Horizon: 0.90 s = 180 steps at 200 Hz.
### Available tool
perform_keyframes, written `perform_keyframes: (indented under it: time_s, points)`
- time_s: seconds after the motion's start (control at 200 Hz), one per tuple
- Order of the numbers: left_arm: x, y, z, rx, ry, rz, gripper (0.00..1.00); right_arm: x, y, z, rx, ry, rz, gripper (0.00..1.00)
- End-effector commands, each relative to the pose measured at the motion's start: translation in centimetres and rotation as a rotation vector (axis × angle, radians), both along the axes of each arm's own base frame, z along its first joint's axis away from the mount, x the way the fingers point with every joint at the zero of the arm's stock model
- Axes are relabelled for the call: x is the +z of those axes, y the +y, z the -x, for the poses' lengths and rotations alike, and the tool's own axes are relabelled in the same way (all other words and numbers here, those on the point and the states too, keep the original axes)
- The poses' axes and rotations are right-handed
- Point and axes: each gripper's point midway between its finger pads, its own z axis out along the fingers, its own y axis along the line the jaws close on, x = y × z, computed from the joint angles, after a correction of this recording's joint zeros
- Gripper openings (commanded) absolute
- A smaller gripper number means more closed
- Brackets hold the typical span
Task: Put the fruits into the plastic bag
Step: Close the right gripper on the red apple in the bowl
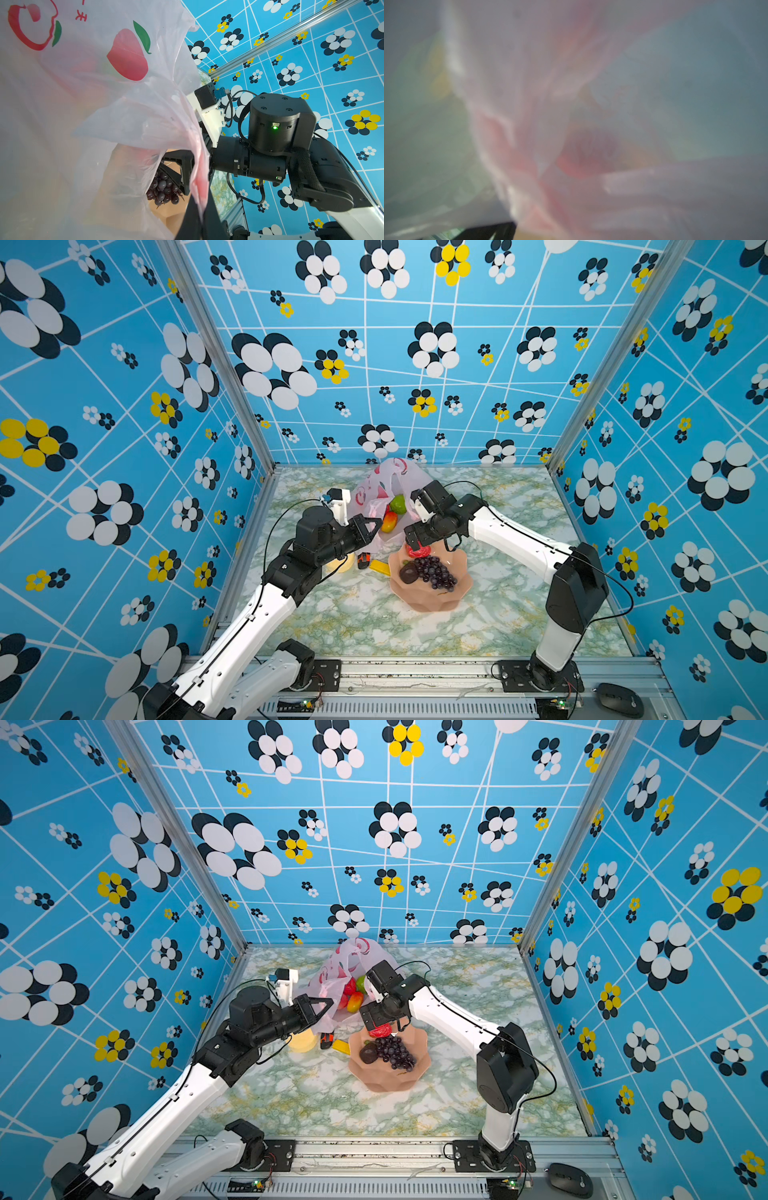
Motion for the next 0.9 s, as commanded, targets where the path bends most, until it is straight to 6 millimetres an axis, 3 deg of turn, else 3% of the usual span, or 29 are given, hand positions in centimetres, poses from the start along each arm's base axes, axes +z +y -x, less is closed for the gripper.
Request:
perform_keyframes:
  time_s: [0.0, 0.895]
  points:
    - [1.5, 0.4, 0.0, 0.015, -0.035, 0.020, 0.00, 0.0, 0.6, -0.1, 0.033, 0.031, 0.003, 0.99]
    - [1.4, 1.0, 0.8, 0.026, -0.042, 0.031, 0.00, -4.9, 0.2, -0.4, 0.074, 0.129, 0.153, 0.97]
